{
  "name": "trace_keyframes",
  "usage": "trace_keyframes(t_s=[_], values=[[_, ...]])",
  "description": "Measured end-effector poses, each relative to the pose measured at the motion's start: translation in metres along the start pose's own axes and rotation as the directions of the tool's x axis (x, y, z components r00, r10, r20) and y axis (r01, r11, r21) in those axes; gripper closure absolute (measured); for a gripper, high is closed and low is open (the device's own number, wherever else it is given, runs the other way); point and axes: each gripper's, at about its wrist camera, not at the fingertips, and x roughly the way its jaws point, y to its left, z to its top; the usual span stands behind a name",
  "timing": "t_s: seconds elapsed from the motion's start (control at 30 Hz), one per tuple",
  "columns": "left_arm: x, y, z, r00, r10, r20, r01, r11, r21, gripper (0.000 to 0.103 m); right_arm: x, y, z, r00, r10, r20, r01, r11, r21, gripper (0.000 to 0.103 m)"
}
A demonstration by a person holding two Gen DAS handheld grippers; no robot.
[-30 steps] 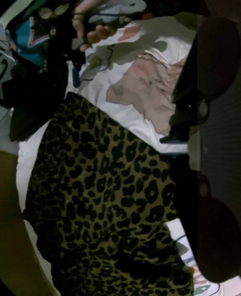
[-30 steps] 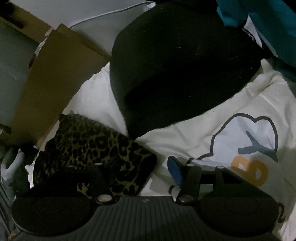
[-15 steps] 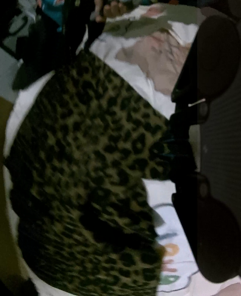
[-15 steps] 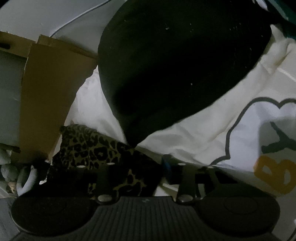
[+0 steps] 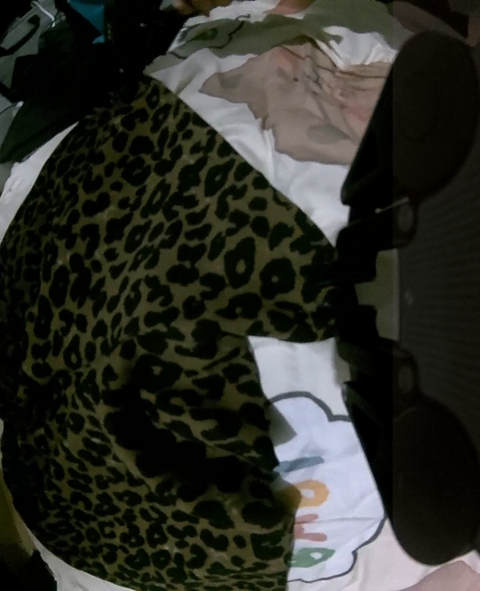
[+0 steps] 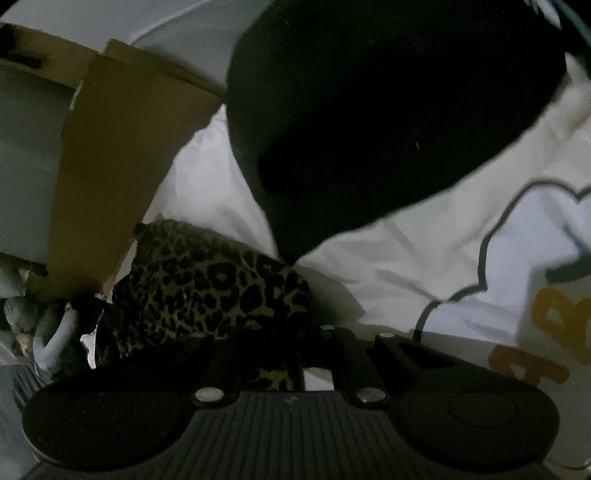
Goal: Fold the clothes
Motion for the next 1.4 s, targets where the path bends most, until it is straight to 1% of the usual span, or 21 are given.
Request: trace_keyframes(t_s=[0.2, 0.43, 0.53, 0.63, 0.7, 0.73, 0.77, 0.8, 0.87, 0.93, 1.0, 1.07, 1.1, 1.17, 1.2, 1.23, 1.3, 1.33, 1.4], values=[[0.001, -0.007, 0.001, 1.000, -0.001, 0.000, 0.001, 0.999, 0.035, 0.091, -0.019, 0.012, 0.001, 0.998, -0.012, 0.055, 0.016, 0.997, -0.075, 0.101], [-0.008, -0.013, 0.008, 0.999, -0.044, 0.015, 0.044, 0.999, 0.028, 0.091, -0.027, 0.017, 0.010, 0.995, -0.011, 0.101, 0.018, 0.997, -0.072, 0.101], [-0.014, -0.015, 0.014, 0.998, -0.062, 0.016, 0.062, 0.998, 0.014, 0.091, -0.029, 0.022, 0.015, 0.993, -0.035, 0.115, 0.047, 0.994, -0.096, 0.101], [-0.021, -0.016, 0.019, 0.997, -0.080, 0.017, 0.080, 0.997, 0.000, 0.091, -0.021, 0.021, 0.017, 0.993, -0.077, 0.094, 0.088, 0.990, -0.113, 0.100], [-0.026, -0.015, 0.023, 0.996, -0.091, 0.019, 0.091, 0.996, -0.007, 0.088, -0.015, 0.019, 0.017, 0.993, -0.103, 0.060, 0.109, 0.987, -0.115, 0.098], [-0.033, -0.010, 0.026, 0.995, -0.095, 0.024, 0.095, 0.996, -0.003, 0.084, -0.014, 0.018, 0.018, 0.992, -0.114, 0.054, 0.120, 0.986, -0.119, 0.091], [-0.039, -0.011, 0.032, 0.994, -0.102, 0.031, 0.102, 0.995, 0.004, 0.078, -0.015, 0.019, 0.018, 0.991, -0.124, 0.055, 0.130, 0.984, -0.123, 0.088], [-0.047, -0.013, 0.040, 0.993, -0.106, 0.041, 0.106, 0.994, 0.013, 0.074, -0.018, 0.021, 0.018, 0.990, -0.126, 0.056, 0.133, 0.983, -0.126, 0.084], [-0.061, -0.017, 0.054, 0.992, -0.113, 0.060, 0.112, 0.993, 0.030, 0.061, -0.025, 0.024, 0.019, 0.991, -0.122, 0.053, 0.127, 0.985, -0.118, 0.075], [-0.075, -0.017, 0.066, 0.991, -0.106, 0.079, 0.103, 0.994, 0.033, 0.056, -0.032, 0.029, 0.021, 0.992, -0.121, 0.043, 0.126, 0.984, -0.127, 0.075], [-0.088, -0.011, 0.079, 0.991, -0.103, 0.087, 0.102, 0.995, 0.021, 0.054, -0.038, 0.036, 0.022, 0.991, -0.128, 0.032, 0.131, 0.980, -0.150, 0.075], [-0.104, -0.005, 0.090, 0.992, -0.088, 0.085, 0.086, 0.996, 0.020, 0.051, -0.046, 0.041, 0.025, 0.991, -0.134, 0.025, 0.136, 0.978, -0.156, 0.075], [-0.112, -0.003, 0.096, 0.994, -0.076, 0.075, 0.075, 0.997, 0.028, 0.049, -0.050, 0.044, 0.027, 0.990, -0.137, 0.024, 0.139, 0.978, -0.155, 0.075], [-0.123, -0.004, 0.110, 0.999, -0.044, 0.017, 0.042, 0.996, 0.080, 0.049, -0.059, 0.050, 0.030, 0.989, -0.144, 0.024, 0.146, 0.977, -0.156, 0.074], [-0.131, -0.002, 0.114, 1.000, -0.026, 0.008, 0.025, 0.995, 0.096, 0.049, -0.065, 0.054, 0.032, 0.989, -0.147, 0.024, 0.149, 0.976, -0.158, 0.074], [-0.140, 0.000, 0.119, 1.000, -0.011, 0.004, 0.011, 0.994, 0.108, 0.049, -0.070, 0.058, 0.034, 0.988, -0.151, 0.024, 0.153, 0.975, -0.160, 0.072], [-0.158, 0.007, 0.128, 1.000, -0.002, 0.018, 0.000, 0.995, 0.104, 0.049, -0.082, 0.068, 0.037, 0.987, -0.159, 0.024, 0.161, 0.973, -0.166, 0.063], [-0.168, 0.012, 0.132, 1.000, 0.004, 0.029, -0.007, 0.995, 0.100, 0.049, -0.087, 0.073, 0.039, 0.986, -0.163, 0.024, 0.165, 0.972, -0.169, 0.061], [-0.190, 0.020, 0.141, 0.998, 0.029, 0.055, -0.034, 0.994, 0.101, 0.049, -0.099, 0.084, 0.041, 0.984, -0.175, 0.029, 0.177, 0.968, -0.180, 0.061]])
